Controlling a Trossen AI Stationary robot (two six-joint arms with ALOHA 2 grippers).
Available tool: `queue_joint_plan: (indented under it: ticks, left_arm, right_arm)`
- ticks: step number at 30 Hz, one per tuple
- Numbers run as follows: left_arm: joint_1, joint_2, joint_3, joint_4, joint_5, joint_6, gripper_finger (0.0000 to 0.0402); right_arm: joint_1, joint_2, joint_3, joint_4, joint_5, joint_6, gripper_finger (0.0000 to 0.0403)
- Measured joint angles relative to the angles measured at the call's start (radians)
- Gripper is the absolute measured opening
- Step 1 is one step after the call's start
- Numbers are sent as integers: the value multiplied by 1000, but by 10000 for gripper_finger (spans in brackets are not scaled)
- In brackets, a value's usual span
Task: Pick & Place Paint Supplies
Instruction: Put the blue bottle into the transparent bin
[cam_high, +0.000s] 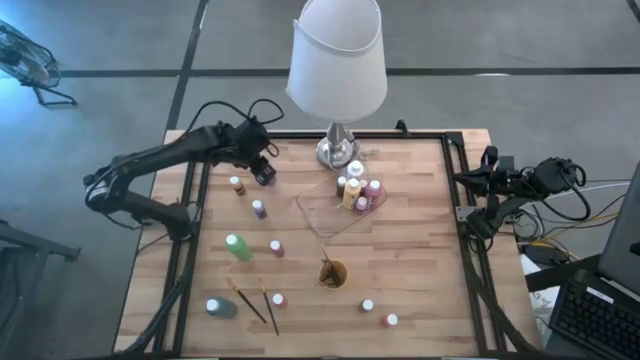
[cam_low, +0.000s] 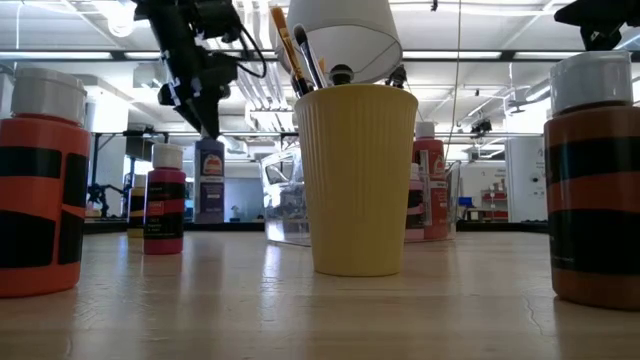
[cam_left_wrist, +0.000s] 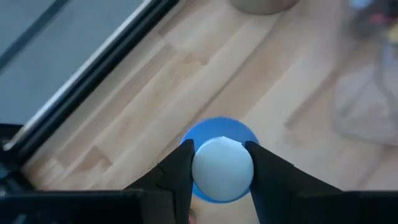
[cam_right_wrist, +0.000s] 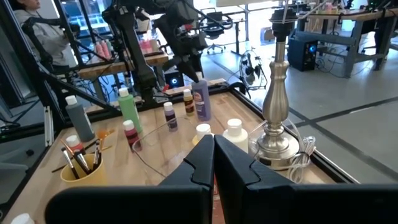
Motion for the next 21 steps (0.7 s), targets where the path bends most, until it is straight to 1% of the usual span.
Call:
queue_joint_plan:
  ticks: [3,11,18,21]
  left_arm:
    - [-1,-30,0,16,48,1,129]
    - [-1,-110,2,42,137,12,129]
    - [-3,-174,2,123,238,11,129]
    - [-19,-189,2,177,308,10,129]
  right_arm:
    - [0,0,0,0,0,0,8]
    - [0,0,0,0,0,0,8]
    - [0,0,0,0,0,0,8]
    - [0,0,0,0,0,0,8]
